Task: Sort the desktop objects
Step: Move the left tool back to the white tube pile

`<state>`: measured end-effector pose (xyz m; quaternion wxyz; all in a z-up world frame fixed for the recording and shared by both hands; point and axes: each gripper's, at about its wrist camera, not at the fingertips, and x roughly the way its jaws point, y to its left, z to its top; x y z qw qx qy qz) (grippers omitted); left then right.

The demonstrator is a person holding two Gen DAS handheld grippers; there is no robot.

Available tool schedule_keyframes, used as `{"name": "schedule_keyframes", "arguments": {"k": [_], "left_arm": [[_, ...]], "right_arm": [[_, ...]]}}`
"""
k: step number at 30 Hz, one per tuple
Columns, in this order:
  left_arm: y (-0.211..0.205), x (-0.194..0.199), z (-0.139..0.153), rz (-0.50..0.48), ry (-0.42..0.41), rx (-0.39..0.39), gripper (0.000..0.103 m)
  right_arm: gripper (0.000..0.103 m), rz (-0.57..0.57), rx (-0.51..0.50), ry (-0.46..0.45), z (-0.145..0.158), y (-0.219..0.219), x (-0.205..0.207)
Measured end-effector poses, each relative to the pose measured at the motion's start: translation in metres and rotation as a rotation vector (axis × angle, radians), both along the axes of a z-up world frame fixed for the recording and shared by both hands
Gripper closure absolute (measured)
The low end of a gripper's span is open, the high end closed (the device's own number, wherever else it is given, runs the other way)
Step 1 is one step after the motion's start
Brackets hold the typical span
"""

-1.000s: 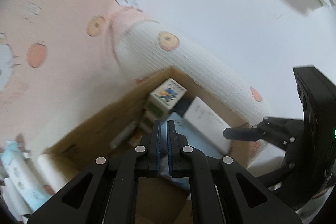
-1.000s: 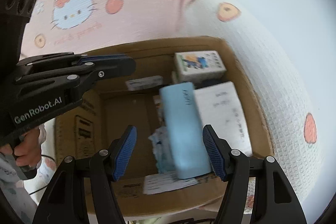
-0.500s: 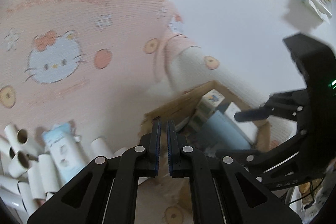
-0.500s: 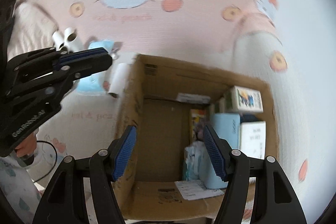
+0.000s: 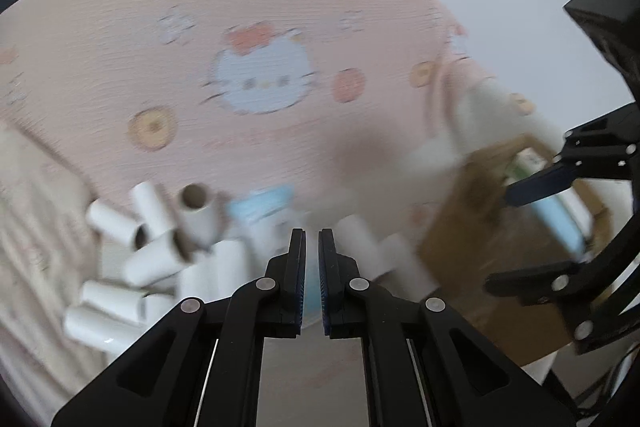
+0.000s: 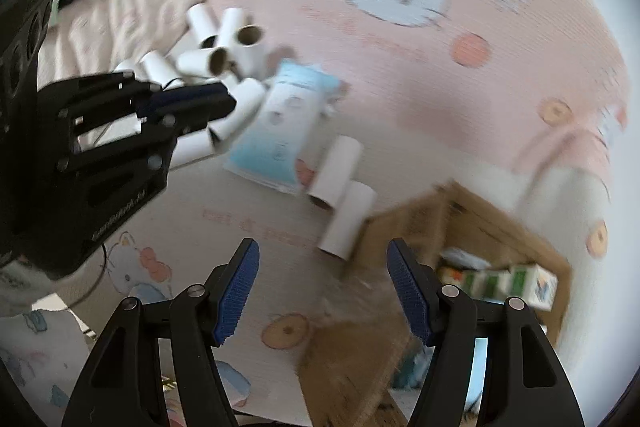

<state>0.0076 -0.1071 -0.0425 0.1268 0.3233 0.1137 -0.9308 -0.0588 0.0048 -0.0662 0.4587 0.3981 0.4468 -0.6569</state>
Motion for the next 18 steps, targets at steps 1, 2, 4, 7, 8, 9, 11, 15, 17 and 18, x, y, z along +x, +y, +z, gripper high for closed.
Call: {"name": "schedule_keyframes", "arguments": {"k": [1,2,4,7,8,9,11,15,17,18], "left_arm": [[-0.007,0.005,-0.004,0.019,-0.011,0.006,0.095],[-0.014,0.010,-0.008,0.040,-0.024,0.017,0.094],[-0.028,0.023,-0.018,0.077,-0.040,0.048,0.083],[-0.047,0.043,-0.036,0.124,-0.066,0.122,0.071],[-0.053,0.049,-0.042,0.136,-0.081,0.150,0.071],[-0.058,0.056,-0.049,0.156,-0.100,0.172,0.071],[-0.065,0.069,-0.061,0.197,-0.131,0.199,0.071],[-0.072,0.093,-0.077,0.272,-0.160,0.229,0.070],[-0.074,0.102,-0.080,0.291,-0.151,0.237,0.070],[-0.075,0.105,-0.082,0.296,-0.146,0.234,0.070]], "right_arm": [[0.039,0.011,0.000,-0.005,-0.003,-0.005,0.003],[0.039,0.020,-0.003,-0.013,-0.007,-0.011,0.006],[0.039,0.028,-0.003,-0.025,-0.012,-0.019,0.009],[0.039,0.037,0.014,-0.070,-0.025,-0.030,0.012],[0.039,0.037,0.017,-0.085,-0.029,-0.032,0.013],[0.039,0.038,0.018,-0.098,-0.033,-0.035,0.015],[0.039,0.044,0.017,-0.124,-0.042,-0.040,0.017],[0.039,0.065,-0.050,-0.172,-0.057,-0.048,0.023],[0.039,0.112,-0.163,-0.145,-0.062,-0.049,0.028],[0.039,0.140,-0.210,-0.145,-0.064,-0.048,0.031]]}}
